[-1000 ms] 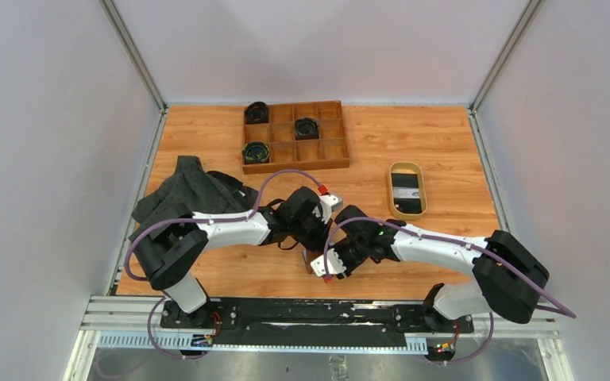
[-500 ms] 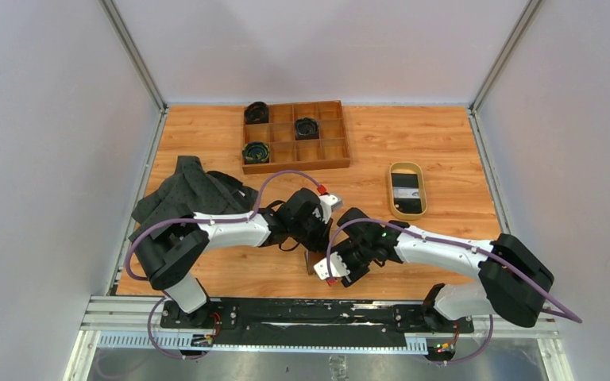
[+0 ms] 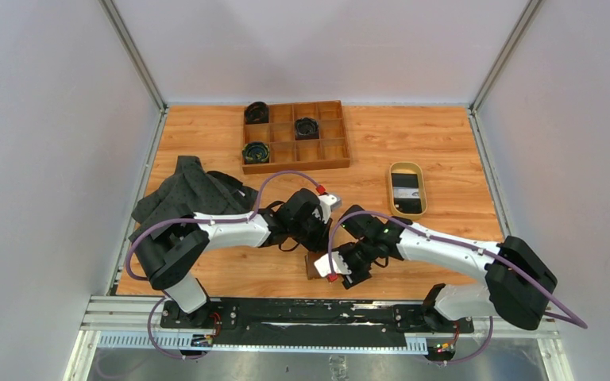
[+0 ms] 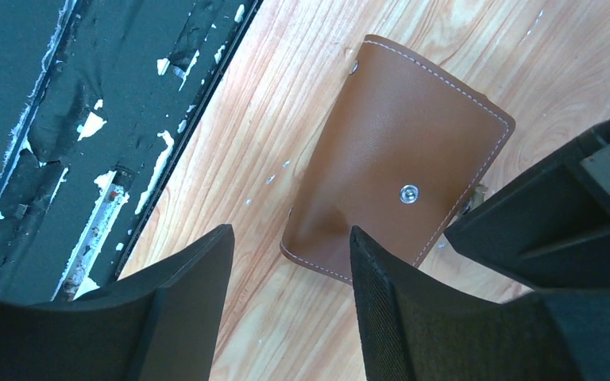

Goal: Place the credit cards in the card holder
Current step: Close the card holder at the center of the board.

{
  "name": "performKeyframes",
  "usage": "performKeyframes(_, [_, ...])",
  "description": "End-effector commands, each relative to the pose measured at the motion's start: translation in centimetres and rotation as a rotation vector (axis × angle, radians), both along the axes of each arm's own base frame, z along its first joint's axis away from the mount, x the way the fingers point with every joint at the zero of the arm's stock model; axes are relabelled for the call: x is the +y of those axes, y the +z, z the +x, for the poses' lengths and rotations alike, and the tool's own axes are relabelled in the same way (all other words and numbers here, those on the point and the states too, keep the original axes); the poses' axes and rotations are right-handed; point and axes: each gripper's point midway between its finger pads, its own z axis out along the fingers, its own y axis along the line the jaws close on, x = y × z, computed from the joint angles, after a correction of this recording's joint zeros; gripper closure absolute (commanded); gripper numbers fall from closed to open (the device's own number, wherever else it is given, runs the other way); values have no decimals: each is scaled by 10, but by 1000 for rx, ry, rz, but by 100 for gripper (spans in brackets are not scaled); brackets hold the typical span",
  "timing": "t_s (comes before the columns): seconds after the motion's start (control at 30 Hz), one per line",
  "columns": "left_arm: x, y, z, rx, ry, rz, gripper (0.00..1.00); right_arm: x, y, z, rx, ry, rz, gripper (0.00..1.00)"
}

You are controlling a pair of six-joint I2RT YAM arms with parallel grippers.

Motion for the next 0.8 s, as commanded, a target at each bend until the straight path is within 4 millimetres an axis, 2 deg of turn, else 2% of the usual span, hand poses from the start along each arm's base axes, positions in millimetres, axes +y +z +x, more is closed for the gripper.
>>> performKeyframes(0.0, [4, -5, -2, 0, 19, 14, 100, -3, 3, -4, 61, -57, -12, 42])
performKeyframes(0.13, [4, -3, -2, -3, 25, 4, 100, -1, -1, 9, 17, -102, -16, 44])
performKeyframes(0.37, [3, 8, -2, -21, 24, -22, 100, 9, -14, 17, -56, -99, -35, 44])
performKeyframes(0.77, [6, 3, -13, 20, 1, -31, 100, 15, -20, 28, -133, -100, -51, 46])
